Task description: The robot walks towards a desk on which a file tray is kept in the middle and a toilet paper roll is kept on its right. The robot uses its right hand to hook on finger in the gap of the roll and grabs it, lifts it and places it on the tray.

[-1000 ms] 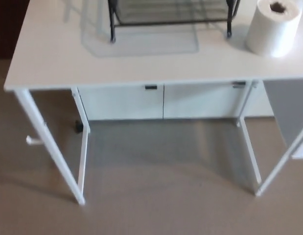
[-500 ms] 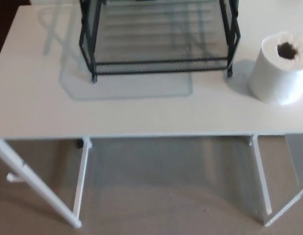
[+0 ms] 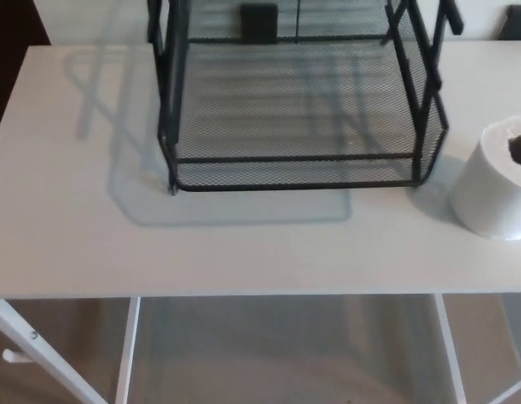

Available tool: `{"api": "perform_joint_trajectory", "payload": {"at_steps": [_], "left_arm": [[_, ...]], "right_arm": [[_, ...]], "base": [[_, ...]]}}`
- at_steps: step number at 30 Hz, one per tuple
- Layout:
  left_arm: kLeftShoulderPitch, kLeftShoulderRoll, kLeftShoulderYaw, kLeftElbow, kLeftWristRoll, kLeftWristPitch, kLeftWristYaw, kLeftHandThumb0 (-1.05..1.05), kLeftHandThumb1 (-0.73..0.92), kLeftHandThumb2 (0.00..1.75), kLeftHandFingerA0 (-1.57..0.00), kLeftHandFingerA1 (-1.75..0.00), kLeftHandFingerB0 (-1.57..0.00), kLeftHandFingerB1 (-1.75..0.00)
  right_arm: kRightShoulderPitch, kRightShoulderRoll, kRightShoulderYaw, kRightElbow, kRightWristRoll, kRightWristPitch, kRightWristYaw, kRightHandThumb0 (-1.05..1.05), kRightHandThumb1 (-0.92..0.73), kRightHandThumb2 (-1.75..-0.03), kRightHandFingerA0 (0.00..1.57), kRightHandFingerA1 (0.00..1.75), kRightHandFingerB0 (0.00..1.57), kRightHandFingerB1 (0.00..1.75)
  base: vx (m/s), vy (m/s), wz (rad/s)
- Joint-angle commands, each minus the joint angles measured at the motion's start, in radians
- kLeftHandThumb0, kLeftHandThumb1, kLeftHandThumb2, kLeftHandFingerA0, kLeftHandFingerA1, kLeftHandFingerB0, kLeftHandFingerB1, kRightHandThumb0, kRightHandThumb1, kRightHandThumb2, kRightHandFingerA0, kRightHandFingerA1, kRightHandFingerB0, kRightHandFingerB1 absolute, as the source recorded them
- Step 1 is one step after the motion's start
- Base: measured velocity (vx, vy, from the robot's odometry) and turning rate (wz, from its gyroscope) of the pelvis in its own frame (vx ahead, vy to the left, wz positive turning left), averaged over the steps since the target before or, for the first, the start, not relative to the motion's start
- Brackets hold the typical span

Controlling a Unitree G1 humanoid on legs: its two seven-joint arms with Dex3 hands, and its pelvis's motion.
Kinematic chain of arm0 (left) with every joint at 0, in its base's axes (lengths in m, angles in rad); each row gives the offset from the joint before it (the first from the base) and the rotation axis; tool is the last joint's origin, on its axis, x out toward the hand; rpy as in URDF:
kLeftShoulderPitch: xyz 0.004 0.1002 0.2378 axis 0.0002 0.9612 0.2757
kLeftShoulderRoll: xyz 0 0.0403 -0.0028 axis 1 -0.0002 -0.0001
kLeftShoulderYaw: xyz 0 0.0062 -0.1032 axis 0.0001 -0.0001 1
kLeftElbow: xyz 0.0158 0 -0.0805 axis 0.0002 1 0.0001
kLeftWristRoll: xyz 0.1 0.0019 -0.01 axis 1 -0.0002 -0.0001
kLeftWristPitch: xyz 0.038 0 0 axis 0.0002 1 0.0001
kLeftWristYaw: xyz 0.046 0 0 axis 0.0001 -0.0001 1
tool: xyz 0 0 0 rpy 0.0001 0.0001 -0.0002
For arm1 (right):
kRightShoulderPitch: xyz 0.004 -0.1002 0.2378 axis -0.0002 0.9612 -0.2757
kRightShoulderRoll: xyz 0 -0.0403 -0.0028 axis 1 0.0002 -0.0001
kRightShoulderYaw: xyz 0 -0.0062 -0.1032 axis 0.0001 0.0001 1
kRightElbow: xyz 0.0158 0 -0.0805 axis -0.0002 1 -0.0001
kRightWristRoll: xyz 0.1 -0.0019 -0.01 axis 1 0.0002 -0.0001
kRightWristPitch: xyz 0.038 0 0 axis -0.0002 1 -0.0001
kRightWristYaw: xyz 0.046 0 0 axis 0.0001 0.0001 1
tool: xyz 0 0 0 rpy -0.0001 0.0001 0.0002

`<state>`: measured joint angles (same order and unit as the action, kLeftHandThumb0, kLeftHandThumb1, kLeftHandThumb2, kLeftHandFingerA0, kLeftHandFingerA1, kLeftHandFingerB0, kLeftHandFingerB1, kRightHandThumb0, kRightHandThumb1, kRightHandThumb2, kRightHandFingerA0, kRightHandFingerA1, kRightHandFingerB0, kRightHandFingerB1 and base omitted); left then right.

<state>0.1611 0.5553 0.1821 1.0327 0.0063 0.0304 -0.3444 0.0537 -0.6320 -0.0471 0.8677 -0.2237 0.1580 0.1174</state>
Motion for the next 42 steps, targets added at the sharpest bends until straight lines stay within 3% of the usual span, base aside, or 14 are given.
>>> {"api": "perform_joint_trajectory", "payload": {"at_steps": [1,11,42], "left_arm": [[0.006,0.009,0.004,0.004,-0.006,-0.016,0.006,-0.37,0.75,1.0,-0.34,-0.79,-0.29,-0.7],[0.011,0.001,0.008,0.009,-0.01,-0.019,0.008,-0.37,0.75,1.0,-0.34,-0.79,-0.29,-0.7],[0.021,-0.002,0.011,0.013,-0.018,-0.025,0.01,-0.37,0.75,1.0,-0.34,-0.79,-0.29,-0.7]], "right_arm": [[0.007,-0.011,-0.003,0.007,0.007,0.009,0.0,-0.29,-0.5,-1.0,0.11,0.54,0.06,0.5],[-0.009,-0.017,0.004,0.008,0.001,0.013,0.004,-0.29,-0.5,-1.0,0.11,0.54,0.06,0.5],[-0.018,-0.019,0.014,0.008,-0.002,0.016,0.005,-0.29,-0.5,-1.0,0.11,0.54,0.06,0.5]], "base": [[-0.1,-0.147,0.08],[-0.04,-0.107,0.02],[0.01,0.05,0.01]]}}
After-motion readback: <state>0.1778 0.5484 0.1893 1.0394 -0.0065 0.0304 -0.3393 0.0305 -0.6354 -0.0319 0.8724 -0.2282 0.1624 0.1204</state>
